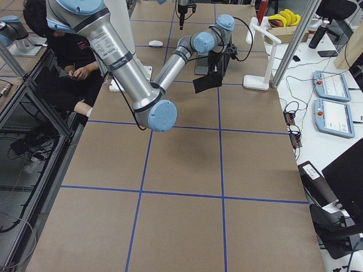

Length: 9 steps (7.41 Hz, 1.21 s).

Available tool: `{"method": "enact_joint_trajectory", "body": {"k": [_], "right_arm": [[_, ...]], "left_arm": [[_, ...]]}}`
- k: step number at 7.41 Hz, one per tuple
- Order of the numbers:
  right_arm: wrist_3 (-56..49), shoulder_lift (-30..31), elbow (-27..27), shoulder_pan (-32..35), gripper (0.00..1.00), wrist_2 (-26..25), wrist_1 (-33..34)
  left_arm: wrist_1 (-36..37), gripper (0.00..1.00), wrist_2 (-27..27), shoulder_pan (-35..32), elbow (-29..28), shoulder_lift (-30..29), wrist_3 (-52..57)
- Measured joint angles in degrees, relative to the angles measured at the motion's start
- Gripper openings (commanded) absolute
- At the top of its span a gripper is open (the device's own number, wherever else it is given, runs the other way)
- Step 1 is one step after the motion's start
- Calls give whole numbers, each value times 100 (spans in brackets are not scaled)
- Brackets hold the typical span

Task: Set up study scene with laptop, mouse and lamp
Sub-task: 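Carry the mouse pad beside the laptop while the left gripper reaches the mouse, then lower the left gripper onto the white mouse and grasp it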

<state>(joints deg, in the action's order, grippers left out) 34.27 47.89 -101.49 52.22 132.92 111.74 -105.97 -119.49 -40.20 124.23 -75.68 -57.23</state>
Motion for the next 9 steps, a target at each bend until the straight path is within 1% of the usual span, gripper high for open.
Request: {"method": "enact_joint_trajectory", "body": {"k": [2,3,4,5,6,9], "right_arm": [[-272,-1005,716,3,13,-5,691],[-470,-1406,994,12,13,-9,1042],[-591,-1708,1158,20,13,-11,1340],[-641,-1905,1222,23,24,-26,1562],[-674,-1986,1233,25,99,-68,1688],[-1225,-1797,1072,32,100,-209,1761]], "left_arm": [[-2,99,40,532,82,157,-323],[-4,99,37,794,91,175,-373],[-22,99,23,1013,92,181,-428],[-68,99,10,1185,88,184,-525],[-114,99,2,1307,88,185,-609],[-179,99,-20,1682,85,167,-843]]}}
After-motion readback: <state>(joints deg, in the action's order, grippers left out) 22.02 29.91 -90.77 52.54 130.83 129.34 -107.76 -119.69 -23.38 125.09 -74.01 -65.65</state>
